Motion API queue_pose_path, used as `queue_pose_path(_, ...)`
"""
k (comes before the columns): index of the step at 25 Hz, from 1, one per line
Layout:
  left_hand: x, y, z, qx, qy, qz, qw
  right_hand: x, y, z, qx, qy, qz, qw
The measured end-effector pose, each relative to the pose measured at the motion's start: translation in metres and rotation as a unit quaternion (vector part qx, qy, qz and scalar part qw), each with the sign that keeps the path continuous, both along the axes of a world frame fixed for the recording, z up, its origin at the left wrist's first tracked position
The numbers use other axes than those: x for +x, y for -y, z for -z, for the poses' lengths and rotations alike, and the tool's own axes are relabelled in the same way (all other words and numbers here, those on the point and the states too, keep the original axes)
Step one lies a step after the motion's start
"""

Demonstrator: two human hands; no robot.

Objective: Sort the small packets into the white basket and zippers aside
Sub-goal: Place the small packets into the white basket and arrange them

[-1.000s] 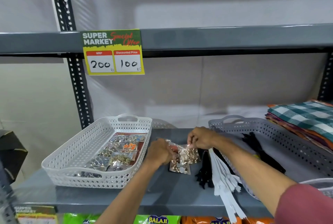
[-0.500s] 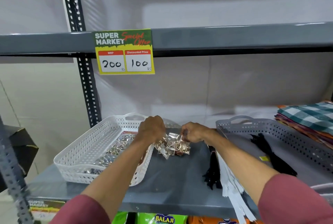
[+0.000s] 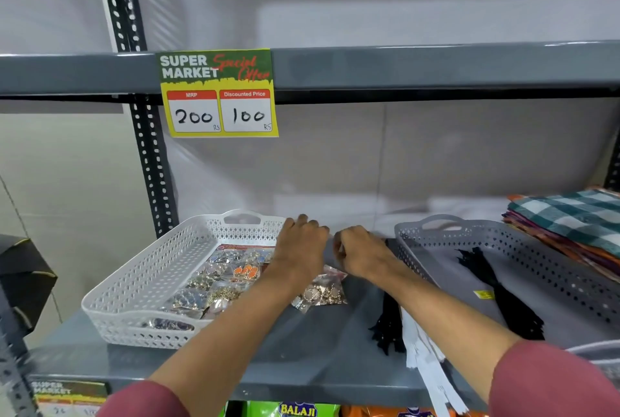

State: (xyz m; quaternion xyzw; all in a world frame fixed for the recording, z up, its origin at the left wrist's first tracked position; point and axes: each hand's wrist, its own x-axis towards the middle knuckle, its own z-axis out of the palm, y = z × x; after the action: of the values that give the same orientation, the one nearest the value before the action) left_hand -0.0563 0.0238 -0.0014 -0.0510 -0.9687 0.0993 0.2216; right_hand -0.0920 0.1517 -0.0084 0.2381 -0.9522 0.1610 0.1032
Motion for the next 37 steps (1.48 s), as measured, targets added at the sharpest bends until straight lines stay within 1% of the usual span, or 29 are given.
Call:
queue_pose_path(1,0.001,-0.01,-0.003,0.013,-0.007,0.023,1.0,0.002,-0.004,-0.005,0.025,-0.023,0.003,0.999)
queue_pose_path(3,0.001,-0.025,-0.003,0.031,0.006,0.048,0.998,0.005,-0.011,-0.009,0.071,-0.033,0.017,0.997)
queue_pose_path(6,0.003,-0.033,0.016,0.053,0.073,0.029,0.995,0.005,-0.017,0.006,0.18,-0.046,0.066,0.98)
queue_pose_path(8,0.004,-0.031,0.033,0.054,0.117,0.005,0.992,0.003,-0.021,0.024,0.233,-0.034,0.096,0.967)
queue_pose_path(11,0.003,-0.023,0.052,0.089,0.118,0.002,0.989,0.001,-0.03,0.047,0.318,-0.043,0.109,0.941)
queue_pose_path(13,0.004,-0.019,0.058,0.111,0.099,0.012,0.989,0.003,-0.035,0.055,0.334,-0.06,0.117,0.933)
queue_pose_path(15,0.006,-0.016,0.06,0.134,0.092,0.029,0.986,0.007,-0.04,0.057,0.307,-0.069,0.121,0.942)
queue_pose_path(17,0.008,-0.009,0.051,0.162,0.085,0.035,0.982,0.012,-0.04,0.051,0.271,-0.114,0.096,0.951)
queue_pose_path(19,0.001,0.001,0.034,0.167,0.041,0.046,0.984,0.012,-0.035,0.039,0.175,-0.147,0.056,0.972)
queue_pose_path(20,-0.004,0.007,0.024,0.144,0.033,0.037,0.988,0.011,-0.031,0.033,0.1,-0.132,0.034,0.986)
queue_pose_path(21,-0.008,0.013,0.014,0.102,0.043,0.014,0.994,0.008,-0.026,0.029,0.016,-0.085,0.008,0.996)
queue_pose_path(22,-0.011,0.018,0.006,0.056,0.067,-0.012,0.996,0.006,-0.021,0.026,-0.049,-0.016,-0.017,0.998)
queue_pose_path(23,-0.014,0.022,0.002,0.023,0.097,-0.029,0.995,0.004,-0.015,0.026,-0.087,0.045,-0.041,0.994)
queue_pose_path(24,-0.016,0.026,0.001,0.002,0.13,-0.039,0.991,0.004,-0.01,0.025,-0.101,0.084,-0.061,0.989)
queue_pose_path(25,-0.017,0.028,0.001,-0.015,0.156,-0.042,0.987,0.004,-0.006,0.027,-0.09,0.101,-0.07,0.988)
queue_pose_path(26,-0.016,0.03,0.003,-0.029,0.178,-0.042,0.983,0.005,-0.004,0.029,-0.066,0.099,-0.07,0.99)
queue_pose_path(28,-0.015,0.03,0.007,-0.046,0.195,-0.032,0.979,0.006,-0.001,0.035,-0.01,0.076,-0.066,0.995)
queue_pose_path(29,-0.014,0.031,0.008,-0.051,0.193,-0.028,0.979,0.005,-0.001,0.037,0.001,0.067,-0.062,0.996)
queue_pose_path(31,-0.016,0.032,0.008,-0.047,0.191,-0.024,0.98,0.006,0.0,0.039,-0.016,0.058,-0.053,0.997)
queue_pose_path(34,-0.018,0.039,0.002,0.012,0.179,0.004,0.984,0.005,-0.004,0.032,-0.105,0.096,-0.06,0.988)
queue_pose_path(35,-0.017,0.041,-0.001,0.048,0.171,0.027,0.984,0.006,-0.008,0.027,-0.132,0.12,-0.072,0.981)
queue_pose_path(37,-0.013,0.051,-0.009,0.154,0.158,0.08,0.972,0.01,-0.017,0.017,-0.176,0.161,-0.098,0.966)
